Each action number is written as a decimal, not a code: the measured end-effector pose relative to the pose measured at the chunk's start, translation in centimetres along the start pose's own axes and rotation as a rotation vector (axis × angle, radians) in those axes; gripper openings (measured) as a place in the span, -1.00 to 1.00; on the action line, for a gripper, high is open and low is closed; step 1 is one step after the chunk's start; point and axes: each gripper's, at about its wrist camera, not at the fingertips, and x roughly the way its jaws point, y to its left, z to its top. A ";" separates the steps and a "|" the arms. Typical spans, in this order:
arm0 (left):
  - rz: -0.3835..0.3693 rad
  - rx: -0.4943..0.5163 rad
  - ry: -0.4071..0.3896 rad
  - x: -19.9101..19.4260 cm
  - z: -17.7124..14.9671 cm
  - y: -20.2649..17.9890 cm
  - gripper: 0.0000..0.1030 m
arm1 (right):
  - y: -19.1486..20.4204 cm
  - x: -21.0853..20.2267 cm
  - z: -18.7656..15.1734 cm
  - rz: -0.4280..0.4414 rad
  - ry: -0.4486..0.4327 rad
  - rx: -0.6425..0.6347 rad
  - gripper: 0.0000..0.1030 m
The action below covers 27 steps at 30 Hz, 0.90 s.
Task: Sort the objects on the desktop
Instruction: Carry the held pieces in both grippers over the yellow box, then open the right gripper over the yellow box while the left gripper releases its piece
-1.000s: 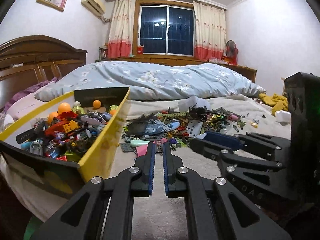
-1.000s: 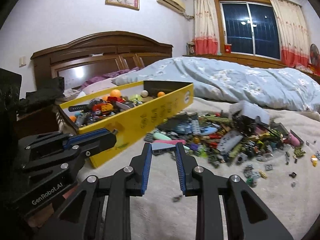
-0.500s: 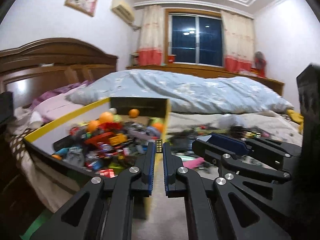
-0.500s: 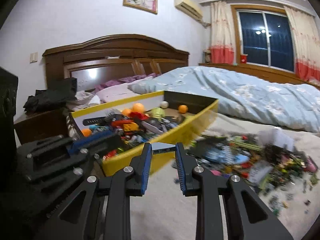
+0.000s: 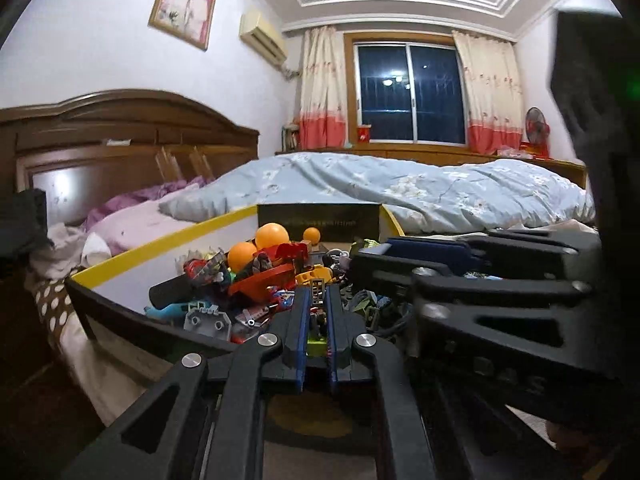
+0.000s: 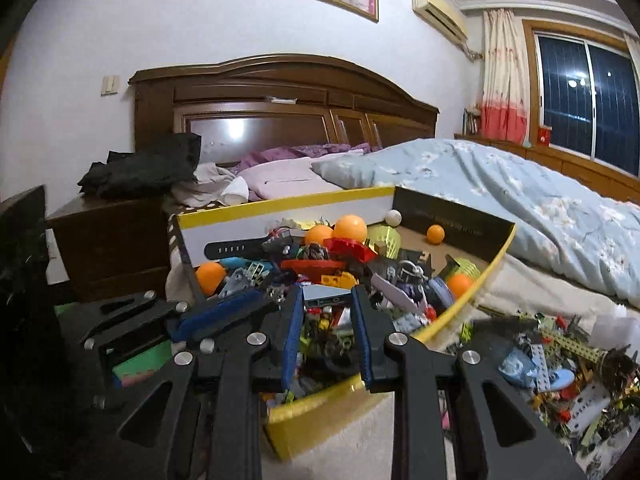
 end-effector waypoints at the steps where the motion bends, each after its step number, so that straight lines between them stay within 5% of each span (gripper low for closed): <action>1: 0.000 0.003 -0.005 0.1 -0.1 0.0 -0.85 | 0.0 0.4 0.0 0.010 0.003 0.010 -0.54; 11: 0.102 0.054 0.005 0.9 0.5 -1.1 -0.82 | -3.9 3.0 -0.8 -0.029 0.046 0.137 -0.54; 14: 0.110 -0.003 0.041 0.4 0.5 -0.3 -0.52 | -4.1 3.4 -0.8 -0.039 0.063 0.107 -0.51; 15: 0.105 -0.028 0.056 0.3 0.4 0.1 -0.43 | -3.7 3.5 -0.6 -0.049 0.074 0.071 -0.46; 17: 0.095 -0.063 0.061 -0.2 0.5 0.6 -0.41 | -3.0 3.7 -0.6 -0.027 0.084 0.024 -0.03; 19: 0.093 -0.088 0.065 -0.9 0.4 0.6 -0.41 | -2.7 3.5 -0.7 -0.037 0.072 0.024 0.12; 23: 0.029 -0.139 0.069 -1.9 0.3 -0.4 -0.40 | -4.1 2.7 -0.4 -0.072 0.040 0.119 0.27; 27: -0.070 -0.072 0.081 -2.8 0.0 -4.0 -0.36 | -6.7 0.6 0.5 -0.105 0.003 0.209 0.35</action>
